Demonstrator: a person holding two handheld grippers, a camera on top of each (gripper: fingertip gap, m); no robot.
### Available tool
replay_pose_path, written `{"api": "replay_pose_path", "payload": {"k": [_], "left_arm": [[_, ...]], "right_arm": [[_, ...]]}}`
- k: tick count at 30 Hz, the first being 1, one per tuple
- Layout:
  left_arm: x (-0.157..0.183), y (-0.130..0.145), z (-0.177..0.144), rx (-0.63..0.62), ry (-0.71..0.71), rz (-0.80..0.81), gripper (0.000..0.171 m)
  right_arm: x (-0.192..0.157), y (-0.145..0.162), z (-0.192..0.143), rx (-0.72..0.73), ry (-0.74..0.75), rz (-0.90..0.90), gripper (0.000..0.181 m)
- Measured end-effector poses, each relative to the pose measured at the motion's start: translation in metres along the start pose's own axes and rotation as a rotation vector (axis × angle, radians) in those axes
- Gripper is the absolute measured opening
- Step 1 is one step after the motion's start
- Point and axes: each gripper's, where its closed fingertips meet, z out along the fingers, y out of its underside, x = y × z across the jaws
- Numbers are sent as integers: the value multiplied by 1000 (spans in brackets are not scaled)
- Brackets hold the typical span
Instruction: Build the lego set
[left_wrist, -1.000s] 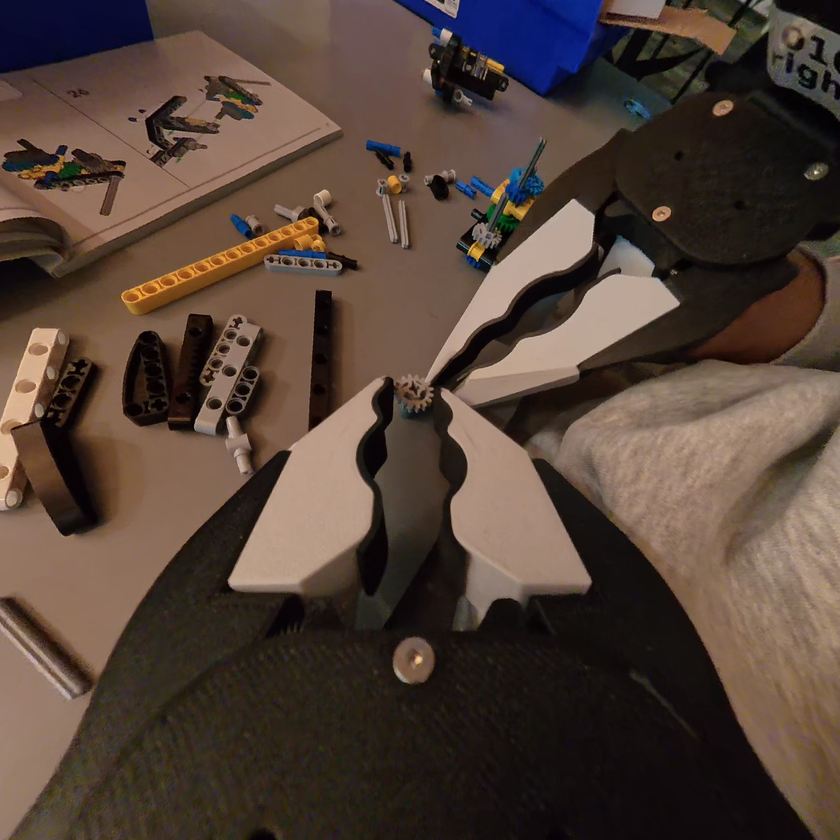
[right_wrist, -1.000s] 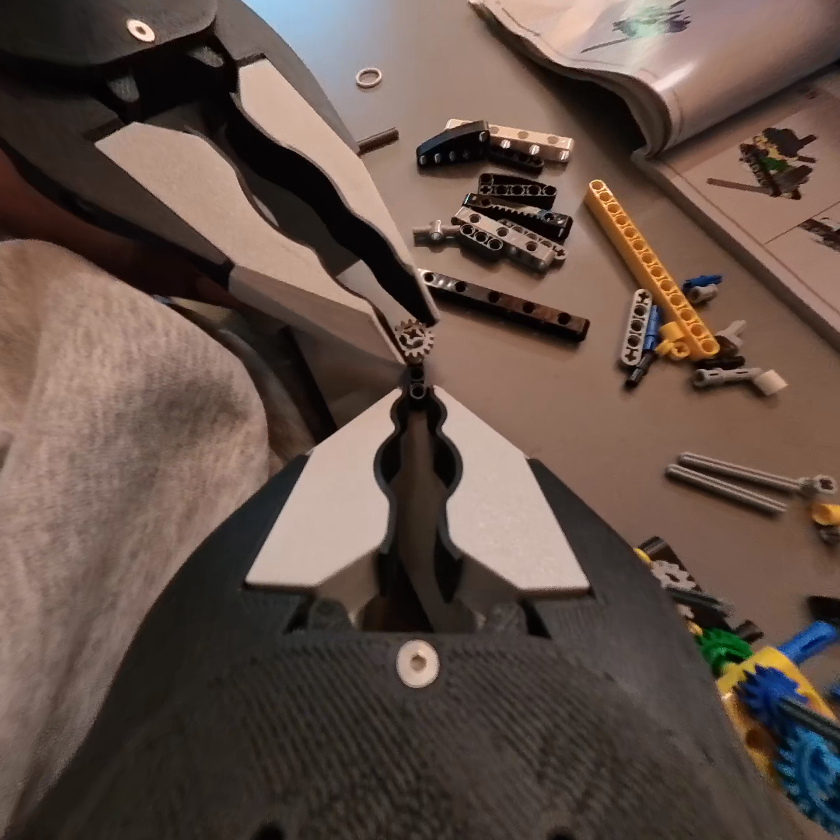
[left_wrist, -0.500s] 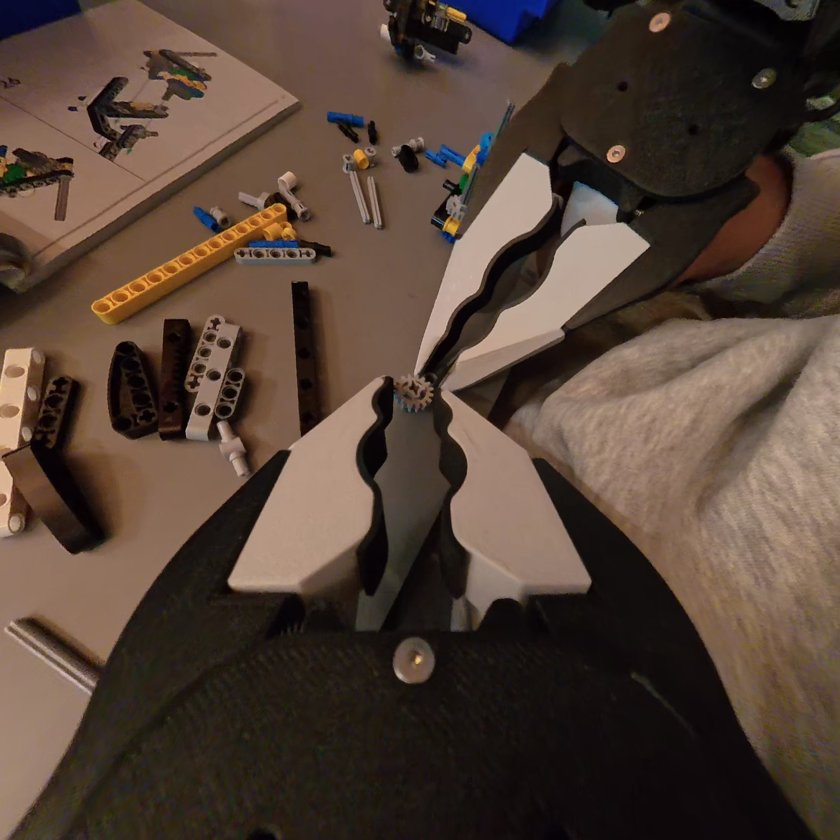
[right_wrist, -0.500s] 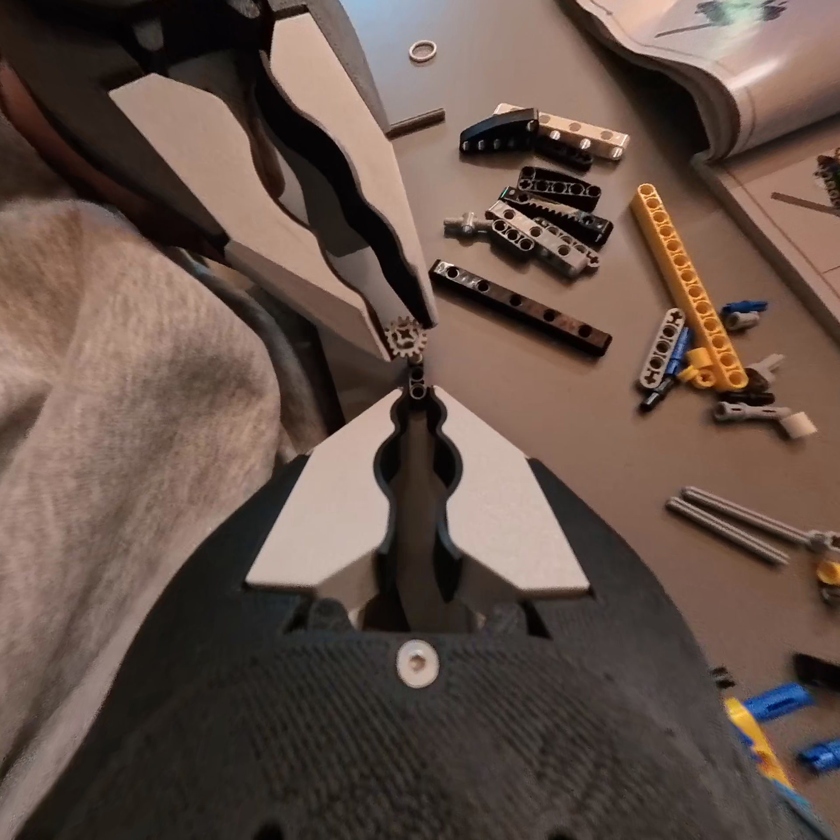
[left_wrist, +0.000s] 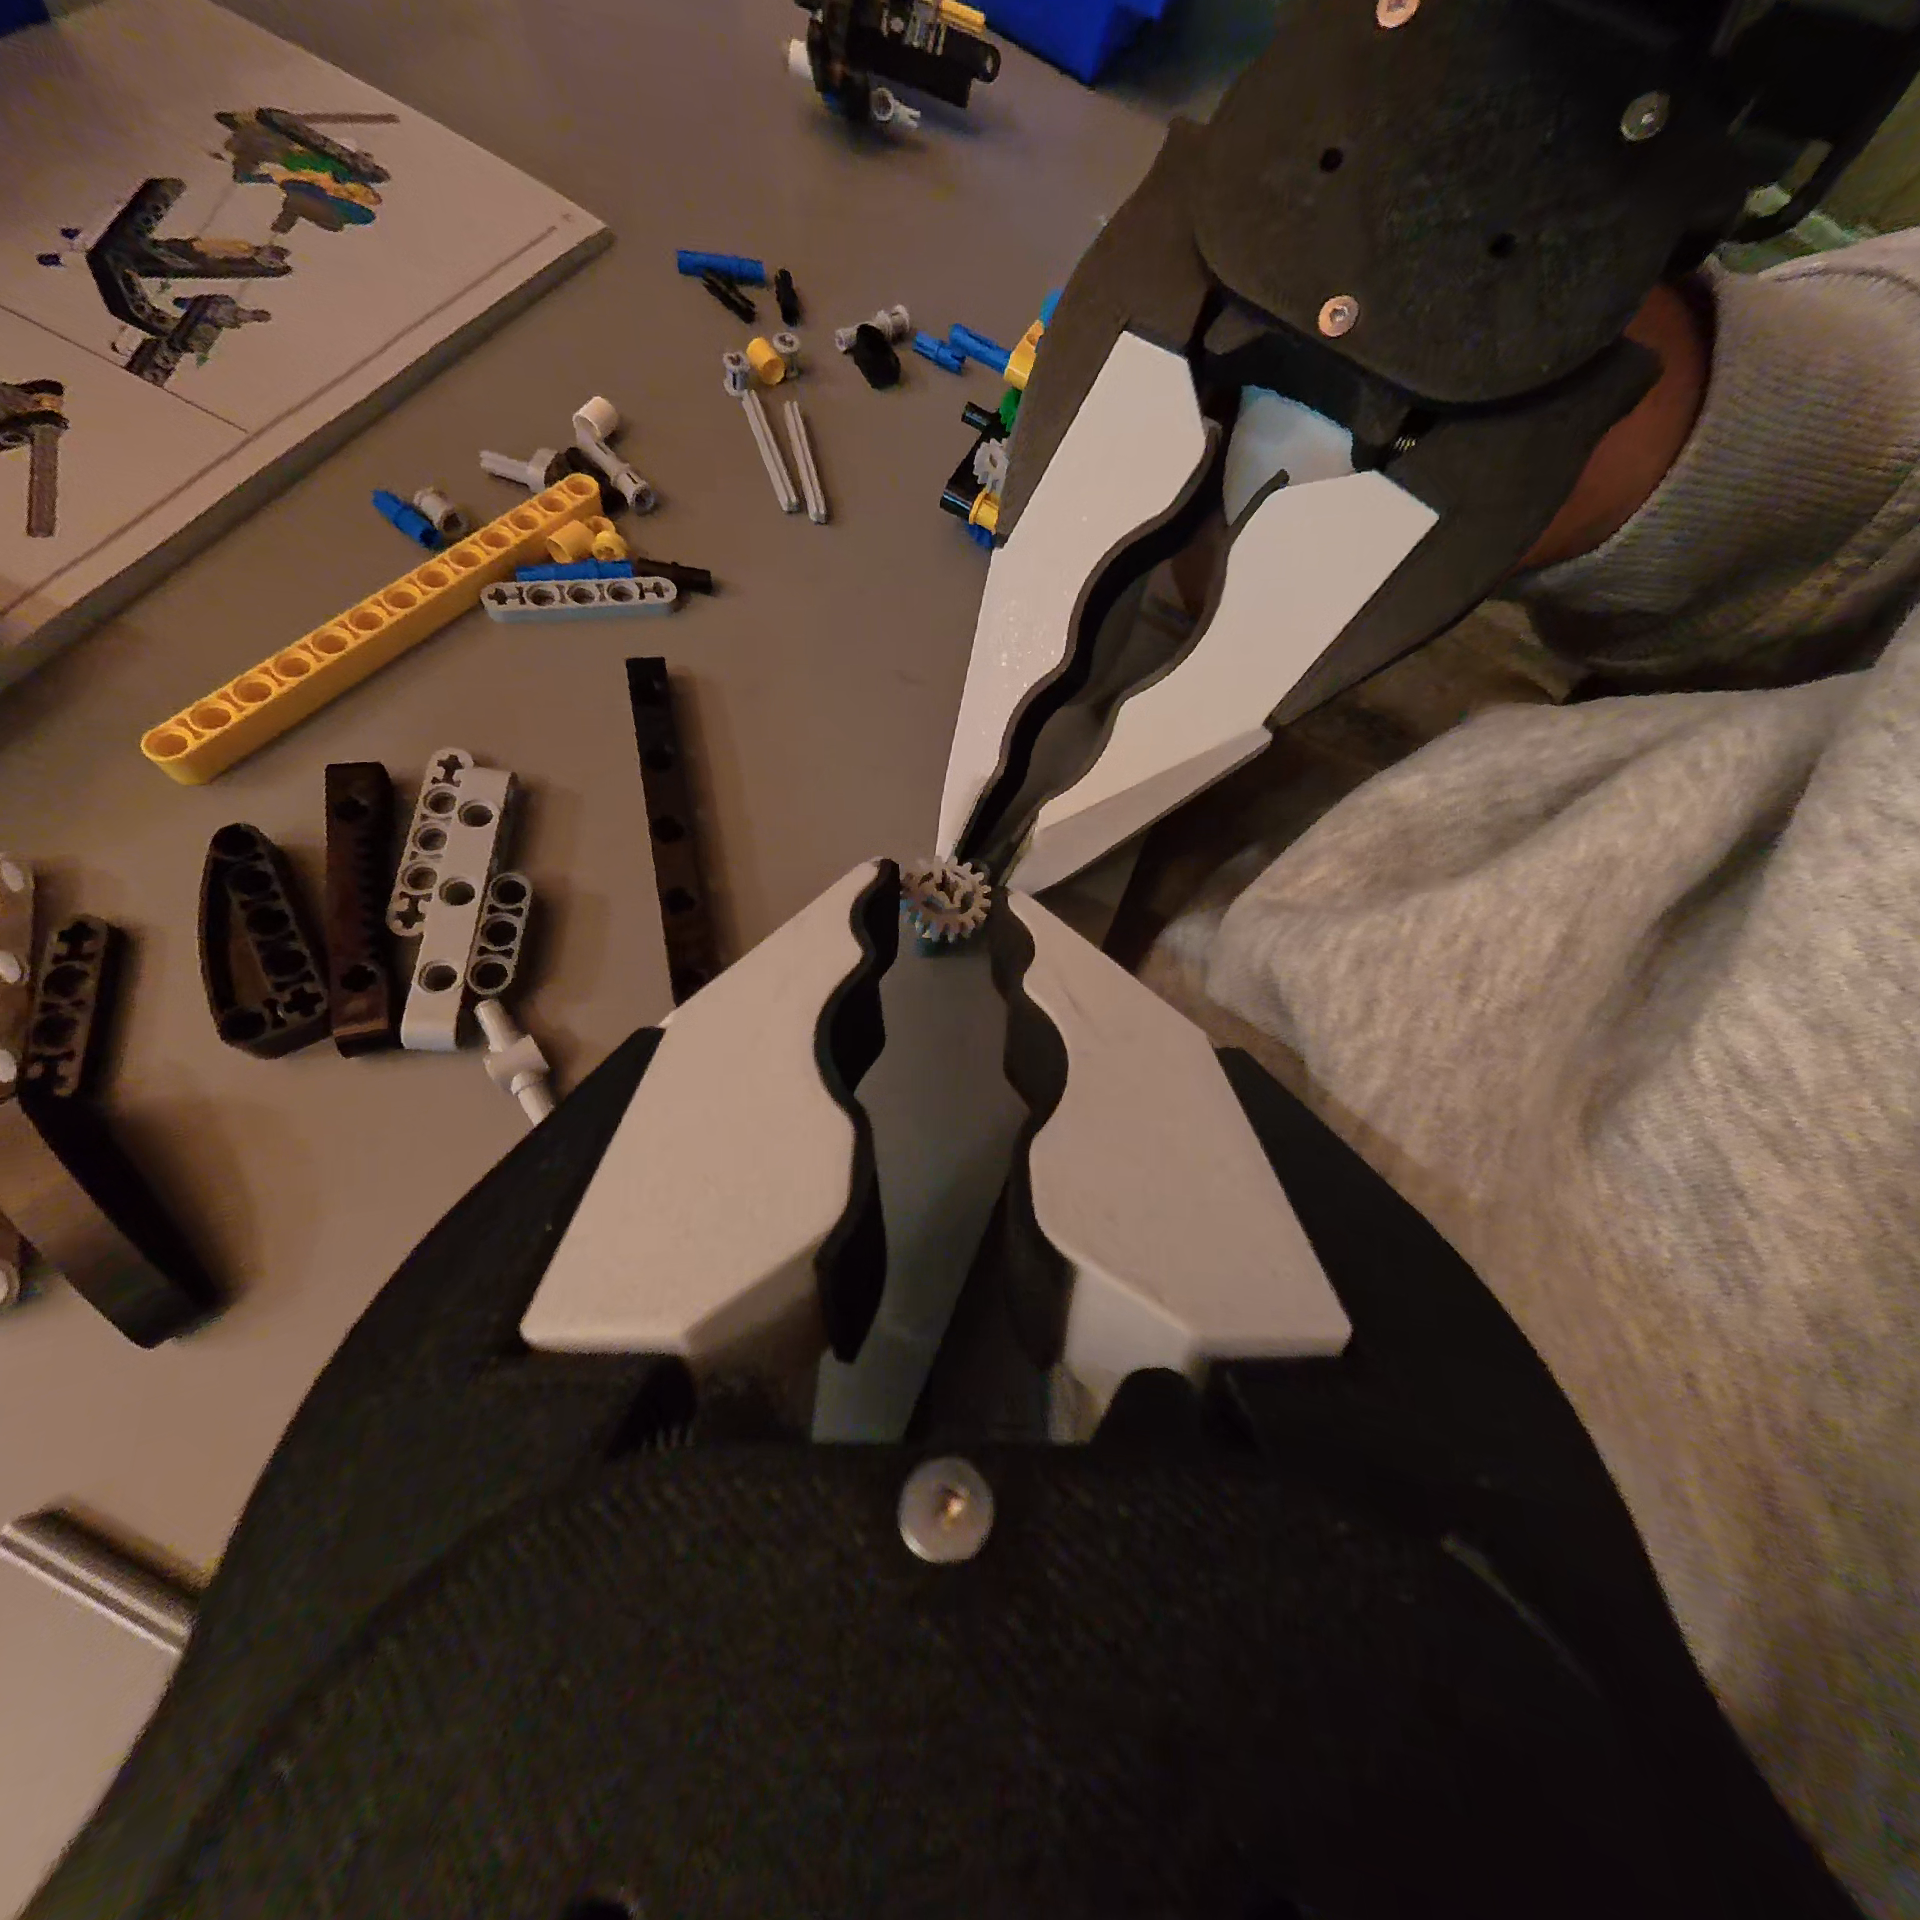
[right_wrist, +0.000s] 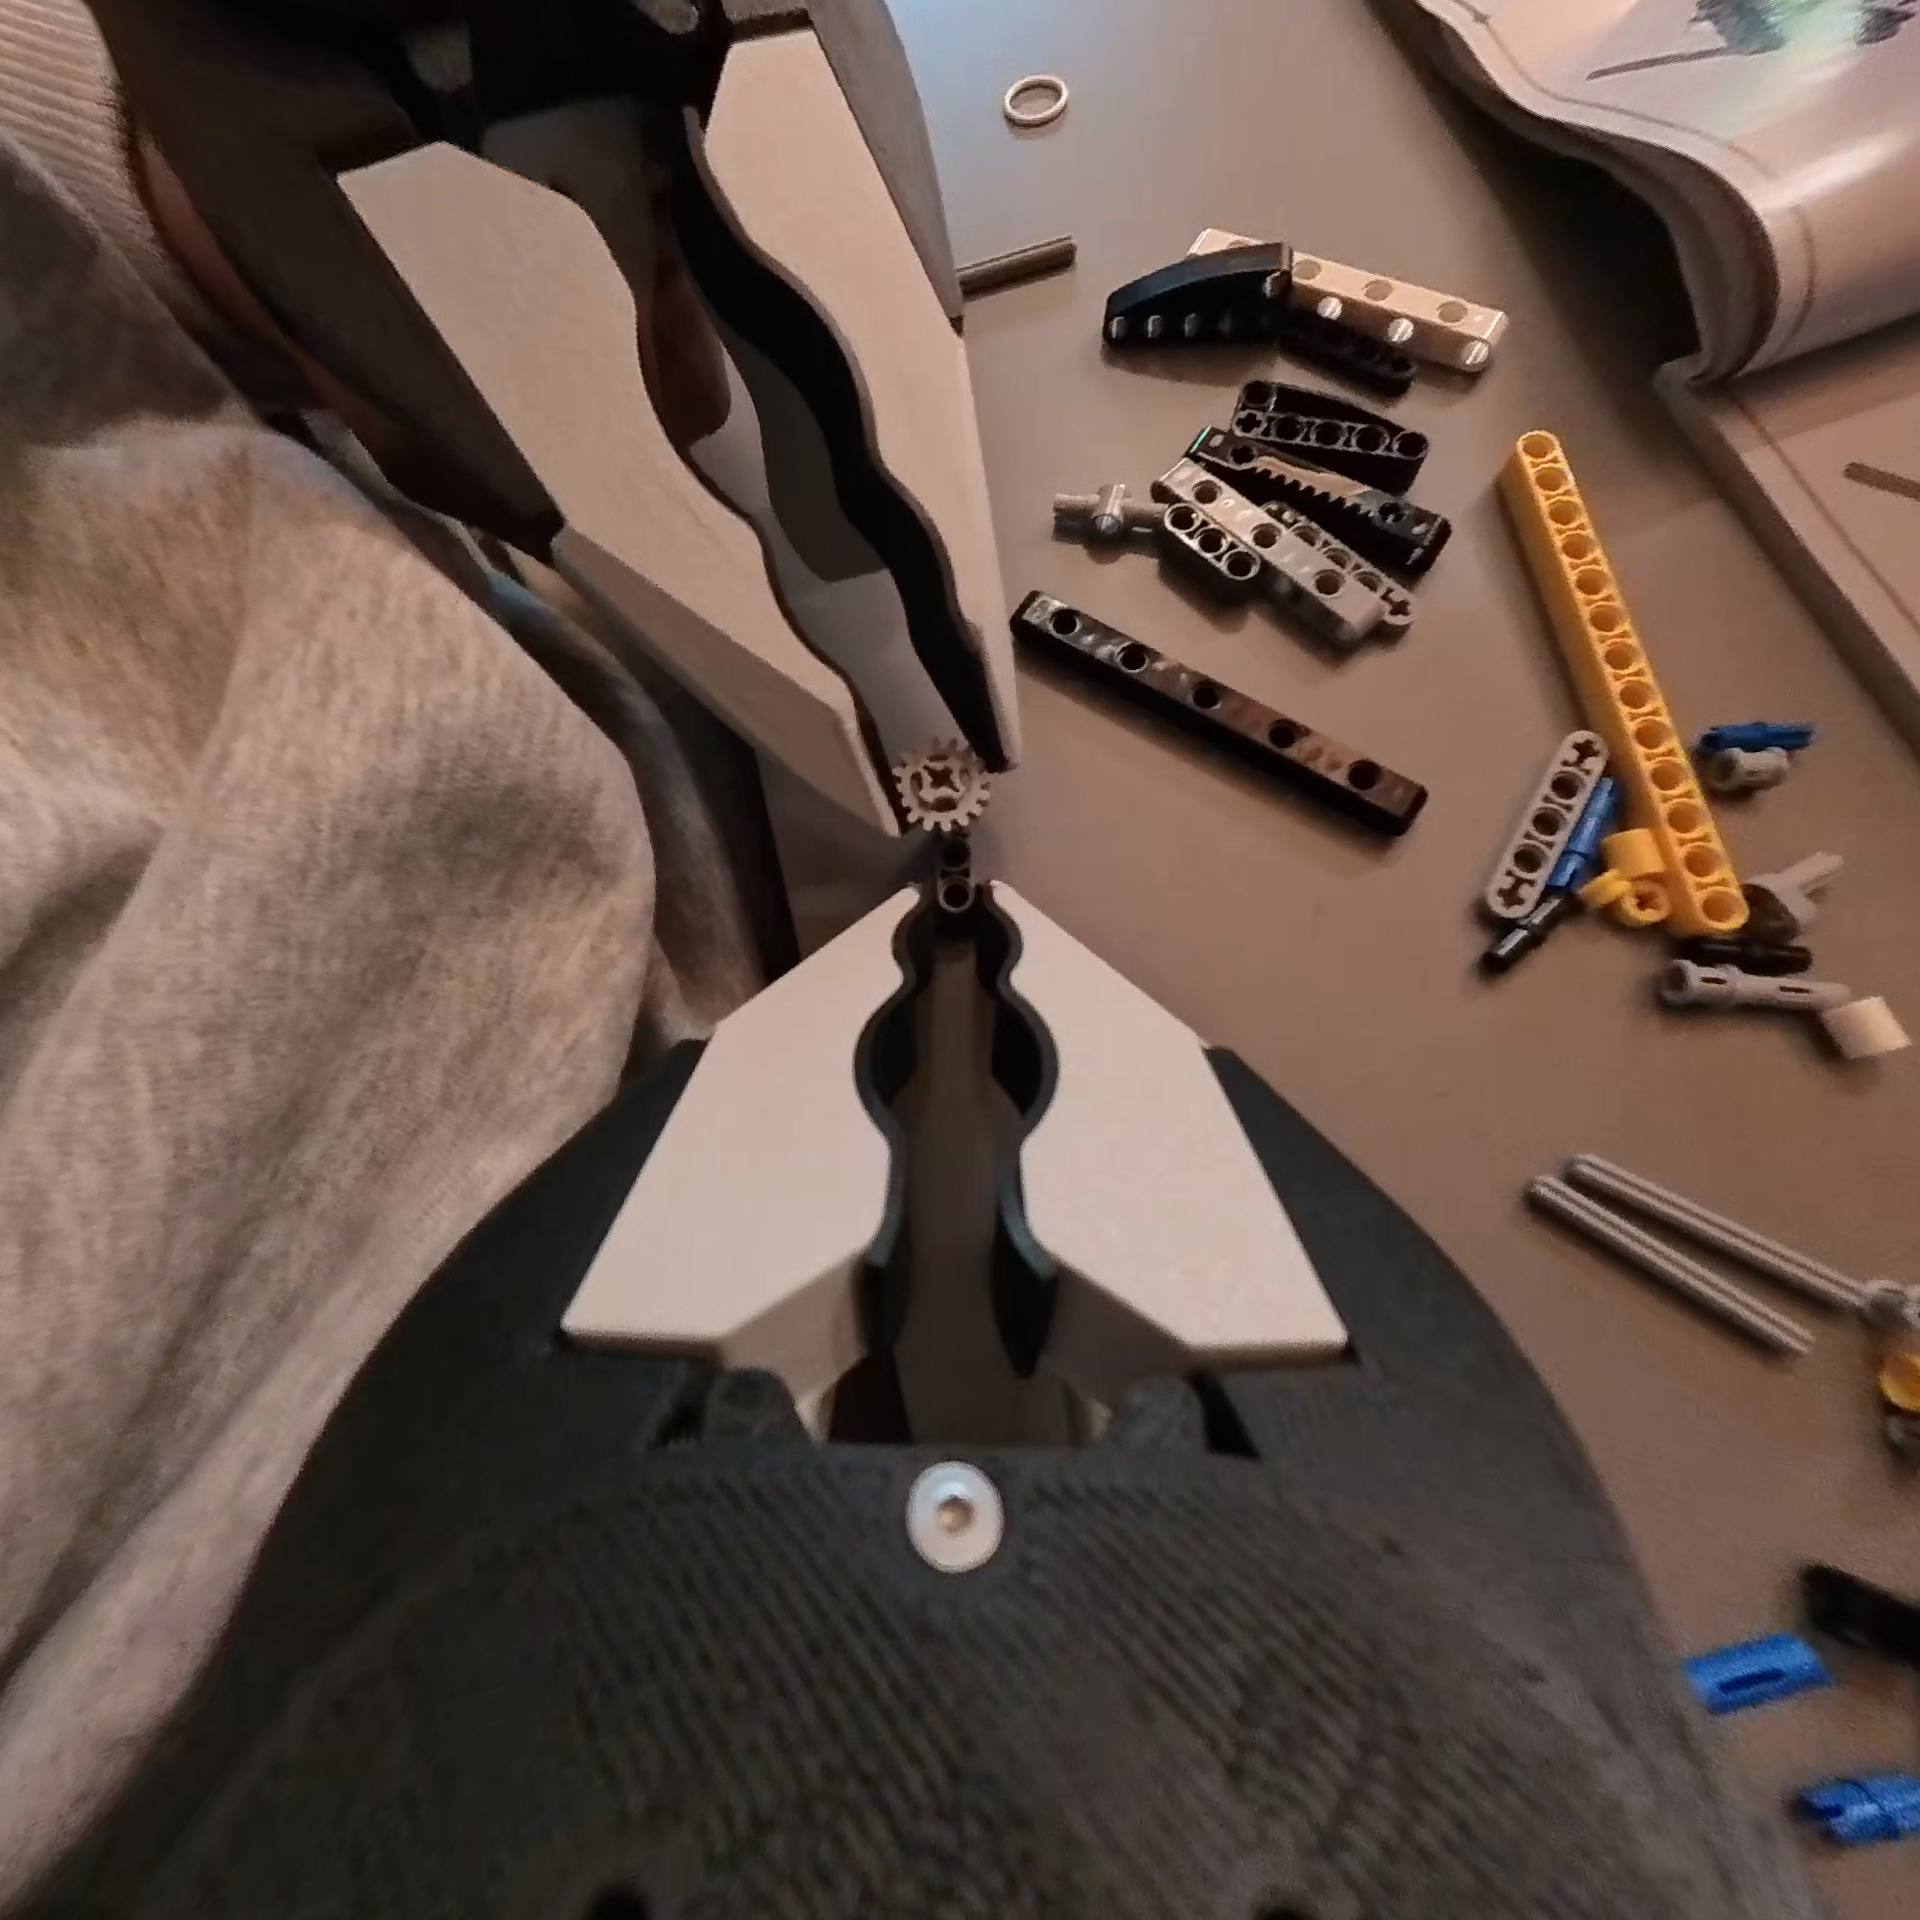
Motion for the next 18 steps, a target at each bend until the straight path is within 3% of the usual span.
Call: {"api": "replay_pose_path", "payload": {"k": [18], "left_arm": [[-1, 1, 0, 21, 56, -25, 14]], "right_arm": [[0, 0, 0, 0, 2, -6, 6]]}}
